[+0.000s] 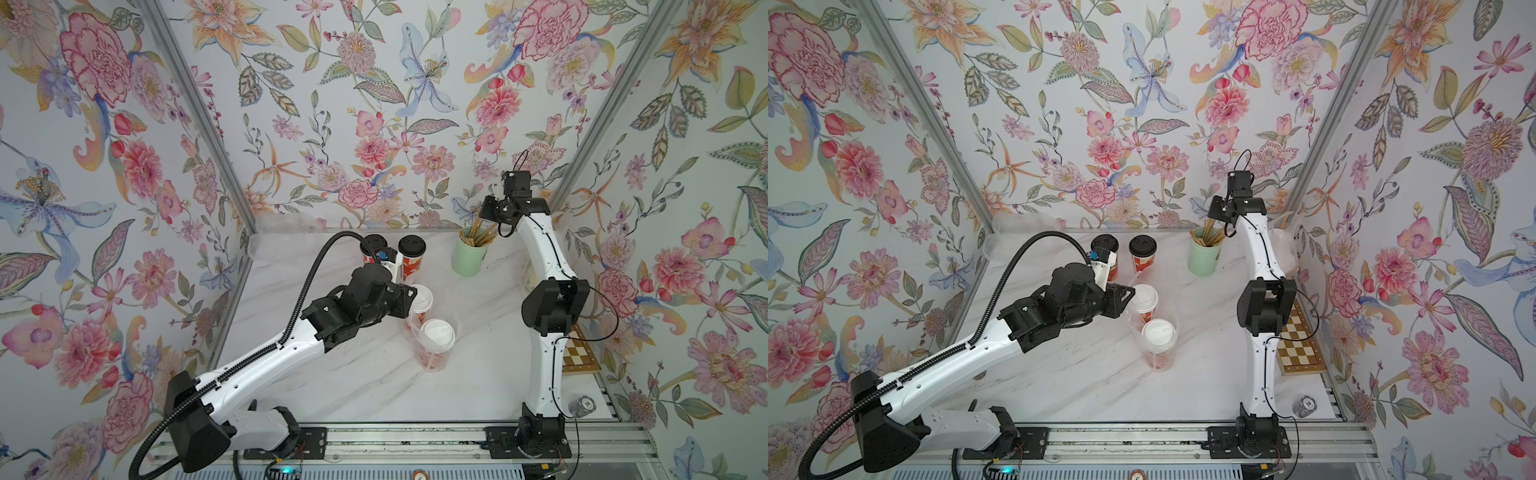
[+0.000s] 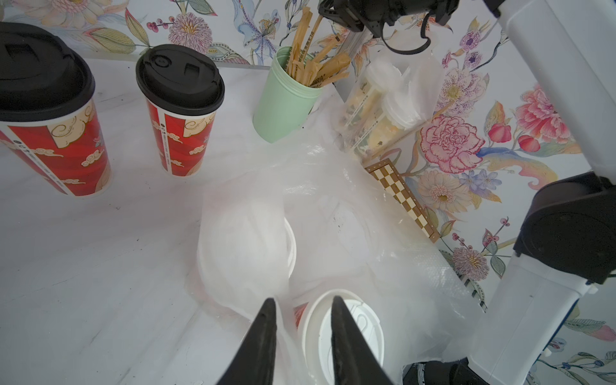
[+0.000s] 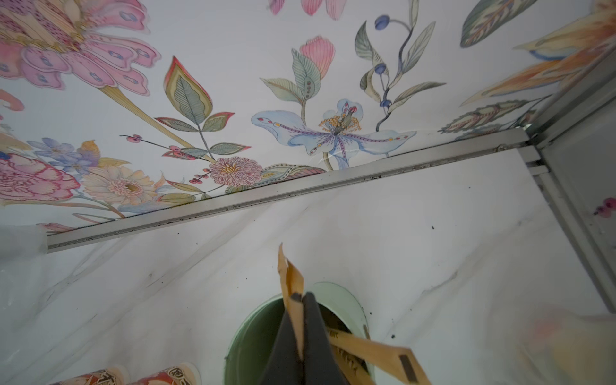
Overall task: Pack milk tea into plastic carrier bags
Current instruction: Pick up the straw from the container, then place the straw in the plastic carrier bag.
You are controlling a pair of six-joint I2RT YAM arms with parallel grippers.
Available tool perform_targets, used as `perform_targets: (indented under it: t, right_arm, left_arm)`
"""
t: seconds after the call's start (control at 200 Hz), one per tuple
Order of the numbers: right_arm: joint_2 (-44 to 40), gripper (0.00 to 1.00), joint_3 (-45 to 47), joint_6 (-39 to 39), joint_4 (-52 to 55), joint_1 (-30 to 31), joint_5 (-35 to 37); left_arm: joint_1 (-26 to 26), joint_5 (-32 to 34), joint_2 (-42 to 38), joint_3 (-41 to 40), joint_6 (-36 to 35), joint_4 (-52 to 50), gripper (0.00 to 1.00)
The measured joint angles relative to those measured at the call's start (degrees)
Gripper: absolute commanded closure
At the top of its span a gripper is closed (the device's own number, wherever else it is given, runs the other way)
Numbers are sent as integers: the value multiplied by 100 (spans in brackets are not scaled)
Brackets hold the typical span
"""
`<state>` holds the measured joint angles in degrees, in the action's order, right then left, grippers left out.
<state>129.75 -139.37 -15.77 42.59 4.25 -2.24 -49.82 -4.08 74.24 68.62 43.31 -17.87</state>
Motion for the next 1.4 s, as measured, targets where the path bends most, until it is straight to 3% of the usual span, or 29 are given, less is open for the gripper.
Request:
perform_targets:
  t: [0.47, 0.641, 0.846, 1.021, 1.086, 1.181, 1.401]
  right_arm:
    - [-2398, 100, 951, 540, -46, 584, 850]
    - [-3165, 100, 1467, 590, -35, 892, 874]
    - [-4131, 100, 2041, 599, -37, 1692, 697]
    - [-4804, 100, 2479, 592, -116, 2527, 544]
    - [-4988, 100, 2675, 568, -181, 2778, 520]
    - [-5160, 100, 2997, 481, -310, 3038, 476]
    - [-5230, 100, 3849, 264, -772, 3329, 417]
  left_arm:
    - [2, 238, 133, 146, -306, -251, 59]
    - [2, 448, 317, 354, -525, -470, 62]
    - [37, 507, 422, 380, -649, -535, 64]
    - [144, 599, 470, 380, -688, -535, 45]
    - [197, 588, 474, 382, -695, -490, 44]
    - [267, 577, 555, 461, -686, -424, 50]
    - [332, 588, 798, 649, -828, -400, 82]
